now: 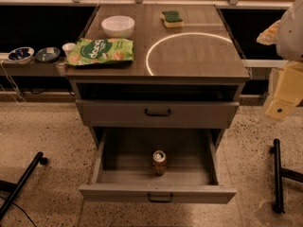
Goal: Pick orange can from middle drawer and place on counter
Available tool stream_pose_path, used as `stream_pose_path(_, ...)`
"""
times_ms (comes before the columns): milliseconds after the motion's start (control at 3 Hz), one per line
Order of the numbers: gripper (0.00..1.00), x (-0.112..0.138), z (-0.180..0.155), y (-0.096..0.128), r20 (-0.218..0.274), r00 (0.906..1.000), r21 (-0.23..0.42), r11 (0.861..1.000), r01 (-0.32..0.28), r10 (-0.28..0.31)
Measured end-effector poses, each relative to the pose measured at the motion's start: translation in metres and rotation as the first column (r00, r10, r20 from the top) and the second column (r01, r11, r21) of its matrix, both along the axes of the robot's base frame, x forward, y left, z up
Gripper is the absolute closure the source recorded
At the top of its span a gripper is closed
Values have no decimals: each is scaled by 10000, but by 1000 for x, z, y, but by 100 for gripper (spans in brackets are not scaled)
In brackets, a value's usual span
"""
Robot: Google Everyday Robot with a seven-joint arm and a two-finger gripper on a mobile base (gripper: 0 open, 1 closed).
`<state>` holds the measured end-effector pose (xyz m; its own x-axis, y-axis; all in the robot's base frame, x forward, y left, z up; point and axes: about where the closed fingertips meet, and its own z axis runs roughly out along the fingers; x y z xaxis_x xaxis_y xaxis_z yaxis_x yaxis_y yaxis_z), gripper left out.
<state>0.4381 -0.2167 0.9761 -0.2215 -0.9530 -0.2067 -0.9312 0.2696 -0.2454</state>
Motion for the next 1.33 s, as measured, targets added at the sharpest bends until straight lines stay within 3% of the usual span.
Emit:
stream_pose_path(333, 0, 0, 0, 0, -1, 10000, 2, 10000, 0, 0)
stream_pose_path(667, 0, 4, -48, 2, -384, 9992, 683, 9976, 101, -75)
stream_pose_path(1000, 0, -11, -123, 17, -640, 9973, 1796, 9834, -249, 370)
stream_pose_path(1333, 0, -15, -151, 19, -576, 9978, 1808, 9833, -220, 329)
